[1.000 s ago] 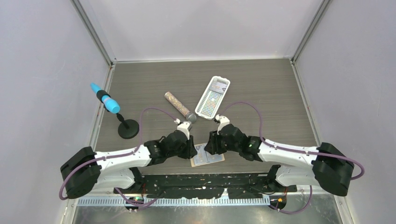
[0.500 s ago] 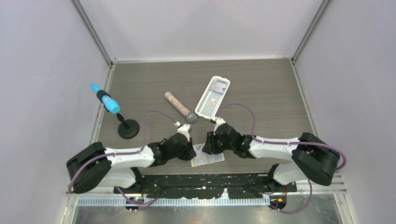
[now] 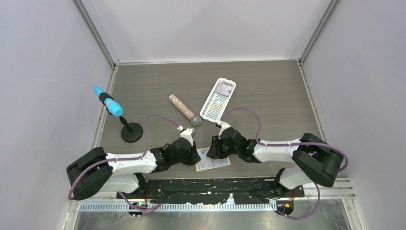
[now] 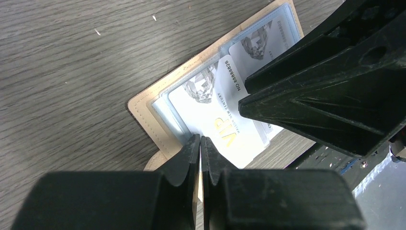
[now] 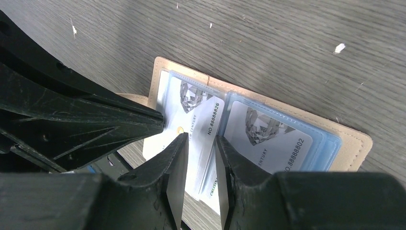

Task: Take the credit cards out of the card holder
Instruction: Remove the credit card from the card holder.

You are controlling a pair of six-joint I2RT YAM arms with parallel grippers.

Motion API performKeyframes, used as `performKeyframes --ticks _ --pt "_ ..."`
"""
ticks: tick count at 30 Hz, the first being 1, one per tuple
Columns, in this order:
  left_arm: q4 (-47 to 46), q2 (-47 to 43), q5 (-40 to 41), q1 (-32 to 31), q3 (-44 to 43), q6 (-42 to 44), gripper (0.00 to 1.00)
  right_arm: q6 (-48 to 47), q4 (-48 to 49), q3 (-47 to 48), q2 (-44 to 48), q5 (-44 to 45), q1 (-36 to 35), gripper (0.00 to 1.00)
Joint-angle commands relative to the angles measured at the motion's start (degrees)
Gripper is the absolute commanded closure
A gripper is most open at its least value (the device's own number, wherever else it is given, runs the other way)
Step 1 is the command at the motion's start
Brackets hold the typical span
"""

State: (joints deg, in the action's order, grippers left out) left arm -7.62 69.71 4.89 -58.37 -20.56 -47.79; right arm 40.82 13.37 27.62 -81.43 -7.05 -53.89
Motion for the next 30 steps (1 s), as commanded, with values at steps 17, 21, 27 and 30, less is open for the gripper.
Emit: performKeyframes --ticks 17,21,27,30 --pt "-0.5 -0.2 1.5 0.2 2.2 0.1 0.94 6.6 13.0 -4.5 -2.9 -9.2 3.6 0.66" --pt "-0.6 -0.3 1.4 0.2 2.1 0.2 0.94 8.3 17.0 -5.2 -3.9 -11.3 4.1 0.67" --pt "-0.2 -0.3 1.4 0.2 2.0 0.5 0.94 9.6 20.2 -5.9 -5.3 -12.8 4.6 0.81" --pt "0.4 -0.5 1.6 0.2 1.9 0.7 0.95 9.6 20.8 -6.3 -5.2 -12.6 4.8 0.92"
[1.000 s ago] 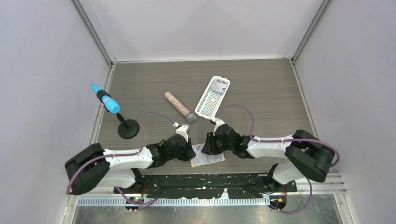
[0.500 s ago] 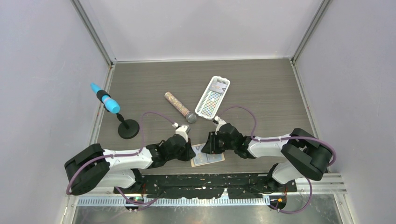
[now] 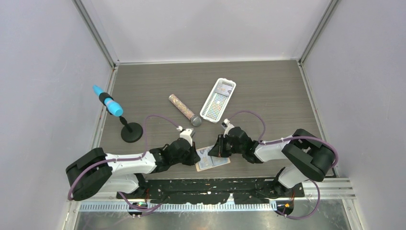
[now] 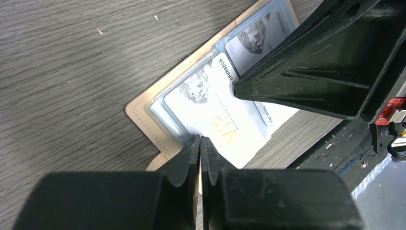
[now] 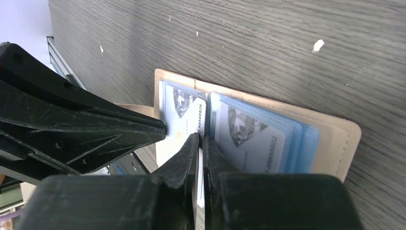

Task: Take the credit cards out of the card holder
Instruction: Remove the credit card from the card holder.

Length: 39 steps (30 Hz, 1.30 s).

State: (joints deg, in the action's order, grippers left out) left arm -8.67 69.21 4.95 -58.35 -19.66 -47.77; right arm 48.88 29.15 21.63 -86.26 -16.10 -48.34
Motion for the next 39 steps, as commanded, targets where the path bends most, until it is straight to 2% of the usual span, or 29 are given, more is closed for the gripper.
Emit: performKeyframes --ticks 1,21,29,32,35,39 --pt "1.8 -0.2 1.8 0.2 1.0 0.7 0.95 1.5 5.0 -0.5 -0.3 -3.5 -0.6 0.94" --pt "6.2 -0.6 4.8 0.2 -0.2 1.9 0.96 -1.5 -0.5 -4.1 7.8 -3.2 4.0 0.95" --pt "8.0 -1.9 4.2 0.2 -1.8 2.1 0.95 -4.3 -10.9 -4.1 16.2 -0.6 5.8 0.95" --pt "8.5 -4.1 2.4 0.2 -2.8 2.1 0.90 -4.9 -15.8 -4.4 21.7 0.8 6.4 0.95" --pt "9.9 -7.3 0.8 0.2 -3.9 1.7 0.79 -5.2 -20.3 -4.1 26.8 1.8 6.5 0.95" --pt "9.7 -11.4 -1.1 0.2 -5.4 1.4 0.66 -3.4 -20.8 -4.1 31.9 1.1 6.4 0.95"
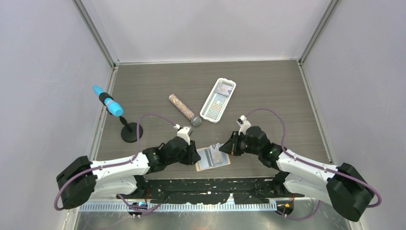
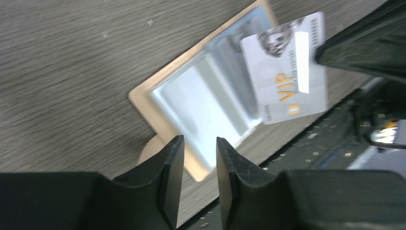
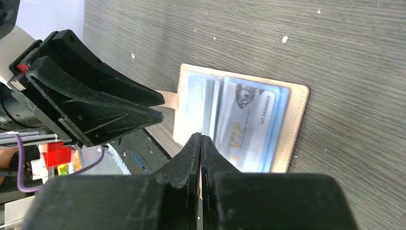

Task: Take the credit cards out of the card holder
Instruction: Remove the credit card from the card holder, then place the credit card in the storage box.

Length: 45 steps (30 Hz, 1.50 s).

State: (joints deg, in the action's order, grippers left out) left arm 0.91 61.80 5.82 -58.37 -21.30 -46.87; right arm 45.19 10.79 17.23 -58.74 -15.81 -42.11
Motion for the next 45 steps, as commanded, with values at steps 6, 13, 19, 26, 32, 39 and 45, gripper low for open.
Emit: performKeyframes --ticks 6,13,19,26,32,39,45 --pt "-4.4 -7.4 -5.5 0.2 -3.9 -1.2 0.48 5.4 1.7 -0.8 10.7 -1.9 0.2 0.95" --pt "-14.8 -8.0 -11.5 0.2 -1.9 -4.5 0.43 13.0 6.9 -4.4 18.2 -2.2 0.2 0.95" --pt "-22.6 -5.3 -14.3 0.2 -1.0 -7.1 0.43 17.1 12.0 -6.6 20.0 -2.9 0.1 0.95" --pt "-27.2 -3.0 -15.4 0.2 -0.2 -8.6 0.66 18.6 14.8 -7.9 19.4 -3.7 0.1 0.95" --pt "-27.9 -5.7 -15.4 0.2 1.4 -7.8 0.99 13.3 14.5 -7.5 17.7 -6.2 0.2 0.93" --pt "-23.2 -12.4 -15.2 0.3 3.8 -3.5 1.00 -0.2 4.8 -2.1 14.8 -12.1 0.7 0.80" --pt "-19.8 -17.1 -17.2 0.6 5.4 -0.6 1.00 -11.1 -4.2 3.1 14.6 -18.2 2.9 0.61"
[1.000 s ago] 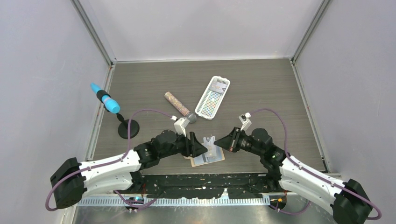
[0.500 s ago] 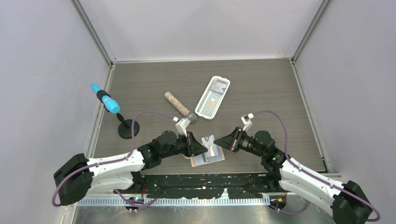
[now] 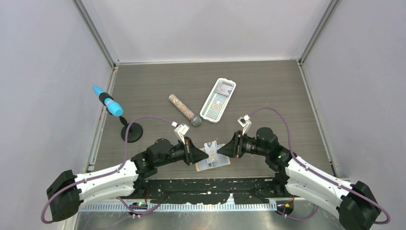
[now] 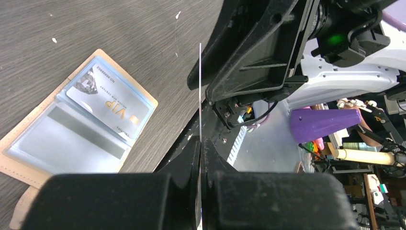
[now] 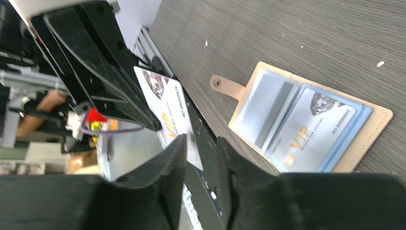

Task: Take the credit cards out of the card holder
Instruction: Place the credit card in the storage box.

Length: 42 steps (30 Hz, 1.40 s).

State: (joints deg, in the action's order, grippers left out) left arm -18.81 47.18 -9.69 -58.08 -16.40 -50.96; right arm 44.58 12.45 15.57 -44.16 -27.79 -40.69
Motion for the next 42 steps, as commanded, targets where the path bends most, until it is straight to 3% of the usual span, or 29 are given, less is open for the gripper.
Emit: performKeyframes --ticks 1,4,12,24,35,42 --pt "0.6 -2.9 -2.6 0.3 0.4 4.1 1.00 -11.5 -7.2 5.3 0.3 -8.4 1.8 0.58" --pt "3.8 -3.9 -6.1 0.4 -0.4 6.0 1.00 -16.4 -9.6 8.1 1.8 -11.9 3.1 0.53" --pt "9.9 -1.7 -15.9 0.4 -3.8 9.6 1.00 -23.9 -17.6 16.0 -2.3 -20.6 3.5 0.53" --pt "8.3 2.5 -19.0 0.4 -5.0 10.1 1.00 -26.2 -15.3 18.2 -14.4 -26.7 2.5 0.55" --pt "7.0 5.1 -20.6 0.4 -5.6 10.3 1.00 -26.5 -13.2 17.6 -18.2 -27.0 0.4 0.58" --pt "6.9 5.6 -20.5 0.4 -5.8 10.4 1.00 -26.7 -12.9 17.3 -18.2 -26.5 -0.9 0.78"
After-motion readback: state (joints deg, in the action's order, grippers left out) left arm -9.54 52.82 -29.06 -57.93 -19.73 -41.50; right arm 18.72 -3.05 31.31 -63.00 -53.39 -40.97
